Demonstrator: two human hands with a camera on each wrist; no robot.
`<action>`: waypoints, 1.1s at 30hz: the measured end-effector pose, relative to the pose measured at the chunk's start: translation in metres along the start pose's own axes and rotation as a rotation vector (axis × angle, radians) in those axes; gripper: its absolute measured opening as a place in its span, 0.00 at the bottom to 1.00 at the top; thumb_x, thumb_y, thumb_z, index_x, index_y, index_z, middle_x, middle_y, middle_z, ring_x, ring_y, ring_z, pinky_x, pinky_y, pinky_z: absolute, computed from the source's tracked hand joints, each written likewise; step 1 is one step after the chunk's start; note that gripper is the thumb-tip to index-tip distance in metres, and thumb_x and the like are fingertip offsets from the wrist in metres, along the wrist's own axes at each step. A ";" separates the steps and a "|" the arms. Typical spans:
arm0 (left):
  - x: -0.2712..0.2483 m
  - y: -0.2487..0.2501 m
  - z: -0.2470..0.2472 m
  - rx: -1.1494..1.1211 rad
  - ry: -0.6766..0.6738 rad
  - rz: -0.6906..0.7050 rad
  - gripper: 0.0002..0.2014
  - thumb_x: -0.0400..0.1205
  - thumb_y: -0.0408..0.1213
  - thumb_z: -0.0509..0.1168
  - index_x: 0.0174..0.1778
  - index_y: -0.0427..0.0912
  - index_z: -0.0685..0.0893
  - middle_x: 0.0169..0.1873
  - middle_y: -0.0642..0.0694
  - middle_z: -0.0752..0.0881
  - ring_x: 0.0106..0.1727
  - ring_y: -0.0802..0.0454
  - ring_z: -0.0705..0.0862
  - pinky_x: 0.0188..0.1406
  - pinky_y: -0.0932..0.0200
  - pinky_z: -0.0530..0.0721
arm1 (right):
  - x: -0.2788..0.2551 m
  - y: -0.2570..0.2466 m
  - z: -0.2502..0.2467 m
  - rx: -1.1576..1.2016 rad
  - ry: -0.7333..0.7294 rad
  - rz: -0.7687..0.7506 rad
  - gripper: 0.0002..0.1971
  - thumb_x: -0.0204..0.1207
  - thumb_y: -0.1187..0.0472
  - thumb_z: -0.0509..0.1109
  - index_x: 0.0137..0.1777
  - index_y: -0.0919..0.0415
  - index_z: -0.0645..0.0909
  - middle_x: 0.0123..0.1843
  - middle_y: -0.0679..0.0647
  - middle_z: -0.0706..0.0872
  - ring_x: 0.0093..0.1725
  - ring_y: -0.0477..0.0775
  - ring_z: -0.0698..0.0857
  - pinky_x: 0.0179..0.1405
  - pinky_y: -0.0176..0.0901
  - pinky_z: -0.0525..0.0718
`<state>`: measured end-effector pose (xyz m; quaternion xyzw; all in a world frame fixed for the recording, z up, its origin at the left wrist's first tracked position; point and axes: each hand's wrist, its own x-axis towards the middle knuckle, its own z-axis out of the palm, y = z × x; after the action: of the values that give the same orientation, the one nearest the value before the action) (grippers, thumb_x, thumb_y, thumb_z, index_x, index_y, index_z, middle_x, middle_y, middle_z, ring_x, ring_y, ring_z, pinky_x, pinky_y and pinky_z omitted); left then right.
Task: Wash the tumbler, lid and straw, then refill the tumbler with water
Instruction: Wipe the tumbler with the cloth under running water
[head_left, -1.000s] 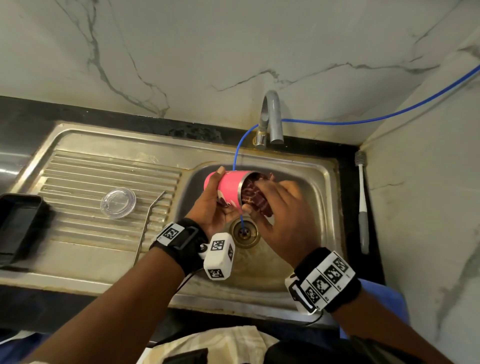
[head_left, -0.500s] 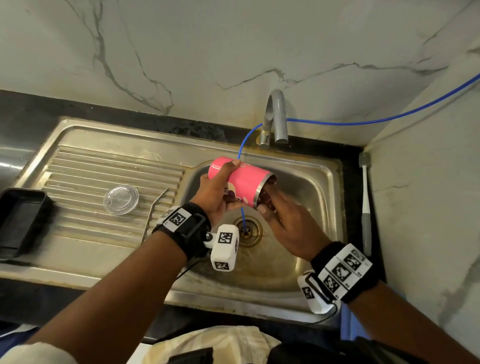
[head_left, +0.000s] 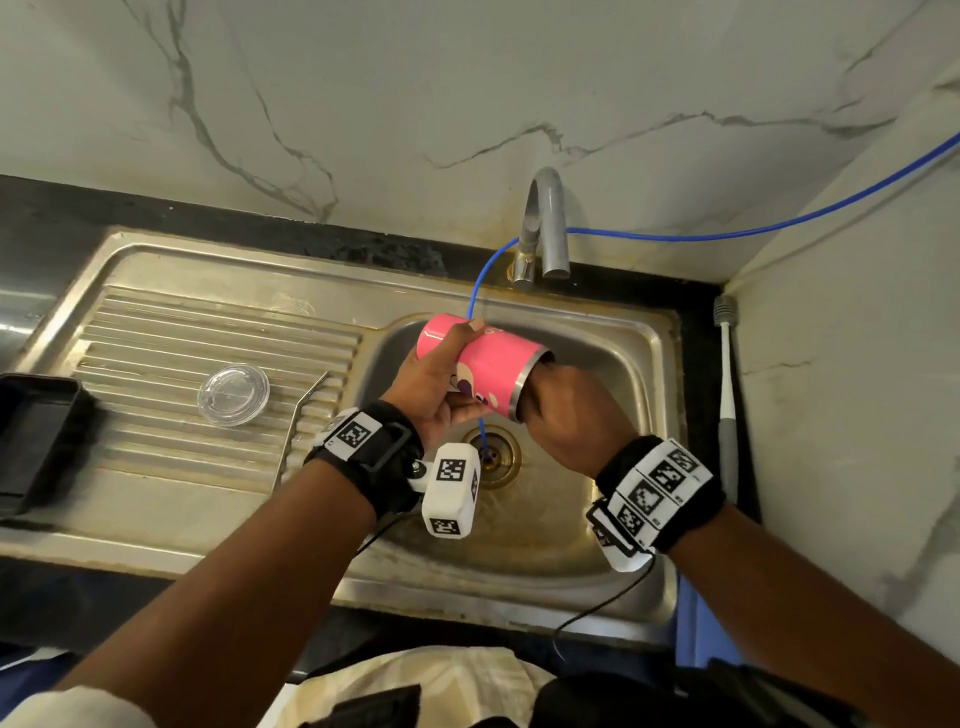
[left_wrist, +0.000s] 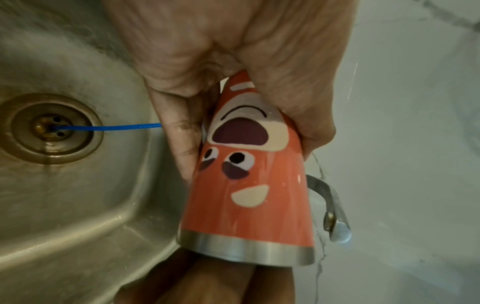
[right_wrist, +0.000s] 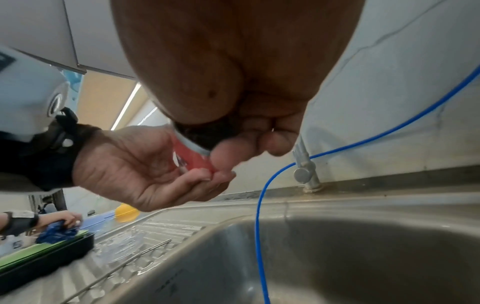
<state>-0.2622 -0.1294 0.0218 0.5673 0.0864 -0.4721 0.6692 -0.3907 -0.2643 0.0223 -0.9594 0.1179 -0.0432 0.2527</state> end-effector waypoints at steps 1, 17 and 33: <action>0.000 -0.001 0.000 -0.004 0.005 0.008 0.31 0.77 0.53 0.80 0.72 0.43 0.83 0.58 0.34 0.92 0.52 0.40 0.95 0.46 0.44 0.94 | -0.001 -0.003 0.003 0.021 0.012 -0.008 0.15 0.80 0.57 0.62 0.52 0.65 0.87 0.40 0.58 0.91 0.38 0.64 0.90 0.33 0.45 0.80; 0.000 -0.022 -0.019 -0.066 0.035 -0.130 0.39 0.73 0.64 0.79 0.73 0.42 0.82 0.54 0.37 0.91 0.45 0.43 0.95 0.43 0.50 0.93 | -0.002 -0.013 0.032 0.325 0.150 0.171 0.12 0.81 0.63 0.65 0.57 0.63 0.88 0.45 0.58 0.92 0.36 0.54 0.91 0.35 0.50 0.86; -0.008 0.004 0.017 -0.009 -0.023 -0.091 0.27 0.79 0.48 0.79 0.69 0.38 0.82 0.44 0.39 0.94 0.37 0.47 0.94 0.32 0.54 0.91 | 0.008 -0.042 0.025 0.575 0.171 0.360 0.06 0.78 0.69 0.67 0.50 0.64 0.84 0.43 0.59 0.89 0.40 0.57 0.87 0.35 0.48 0.82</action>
<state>-0.2704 -0.1401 0.0357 0.5545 0.1065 -0.5081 0.6504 -0.3709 -0.2189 0.0217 -0.8056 0.2889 -0.1095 0.5055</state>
